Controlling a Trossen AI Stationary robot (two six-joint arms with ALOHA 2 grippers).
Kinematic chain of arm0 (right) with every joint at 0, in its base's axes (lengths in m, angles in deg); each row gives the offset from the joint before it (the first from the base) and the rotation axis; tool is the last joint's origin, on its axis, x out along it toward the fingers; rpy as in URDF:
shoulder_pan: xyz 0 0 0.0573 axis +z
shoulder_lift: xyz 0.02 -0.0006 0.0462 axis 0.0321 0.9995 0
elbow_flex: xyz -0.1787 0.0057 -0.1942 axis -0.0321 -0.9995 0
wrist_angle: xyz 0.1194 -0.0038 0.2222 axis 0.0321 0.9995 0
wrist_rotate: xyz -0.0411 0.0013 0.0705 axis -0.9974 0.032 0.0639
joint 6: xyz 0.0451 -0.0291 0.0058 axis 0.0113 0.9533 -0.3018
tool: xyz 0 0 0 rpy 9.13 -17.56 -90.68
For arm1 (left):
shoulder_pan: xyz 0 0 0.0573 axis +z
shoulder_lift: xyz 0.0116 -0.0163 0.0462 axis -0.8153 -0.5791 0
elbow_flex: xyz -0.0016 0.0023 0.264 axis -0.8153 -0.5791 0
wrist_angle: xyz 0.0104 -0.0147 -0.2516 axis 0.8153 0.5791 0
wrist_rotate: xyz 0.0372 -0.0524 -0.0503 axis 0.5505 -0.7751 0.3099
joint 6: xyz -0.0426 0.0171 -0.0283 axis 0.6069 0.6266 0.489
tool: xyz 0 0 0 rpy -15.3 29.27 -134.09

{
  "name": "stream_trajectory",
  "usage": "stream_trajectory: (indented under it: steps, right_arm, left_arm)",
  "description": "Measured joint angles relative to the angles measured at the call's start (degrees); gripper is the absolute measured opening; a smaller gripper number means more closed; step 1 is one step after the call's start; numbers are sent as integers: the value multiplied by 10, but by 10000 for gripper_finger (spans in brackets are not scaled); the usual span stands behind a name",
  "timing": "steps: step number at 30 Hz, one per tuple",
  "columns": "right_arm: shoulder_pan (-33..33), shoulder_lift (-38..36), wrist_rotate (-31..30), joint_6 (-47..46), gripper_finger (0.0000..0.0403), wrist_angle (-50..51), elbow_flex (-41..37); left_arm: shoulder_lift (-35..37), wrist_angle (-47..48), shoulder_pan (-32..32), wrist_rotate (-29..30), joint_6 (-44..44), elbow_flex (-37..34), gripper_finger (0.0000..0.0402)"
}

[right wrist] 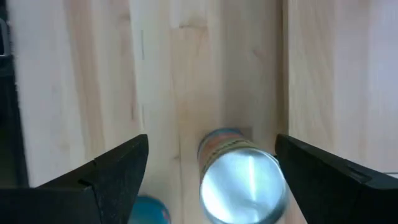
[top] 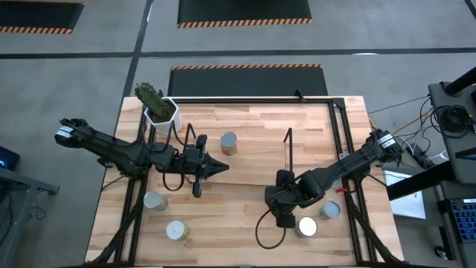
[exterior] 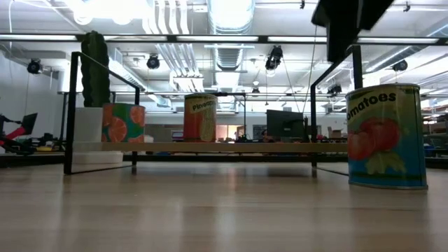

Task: Pick and place cans onto a shelf
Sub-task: Put the canned tomatoes on the shelf

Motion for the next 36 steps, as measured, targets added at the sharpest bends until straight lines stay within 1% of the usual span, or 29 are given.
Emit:
stream_trajectory:
  steps: [5, 8, 11, 18, 19, 28, 33, 36]
  right_arm:
    - [11, 0, -2, 5, 303, 49, 7]
    - [13, -1, 14, 5, 262, 82, -5]
    - [12, -1, 18, 4, 203, 90, -18]
    - [11, -1, 17, 7, 38, 82, -46]
    - [11, -1, 16, 9, 23, 83, -52]
    - [12, 7, 3, 19, 9, 66, -87]
    - [11, 8, -7, 30, 9, 5, -88]
    - [11, 9, -35, 42, 9, -47, -88]
  left_arm:
    - [2, 1, -1, -18, 1, 0, 0]
    - [3, 1, -1, -19, 1, 0, 0]
    - [3, 1, -1, -19, 1, 0, 0]
    - [4, 1, -1, -19, 1, 0, 0]
    - [5, 1, -1, -19, 1, 0, 0]
    - [5, 0, -1, -19, 1, 0, 0]
    - [5, 0, -1, -19, 1, 0, 0]
    - [5, 0, -1, -19, 1, 0, 0]
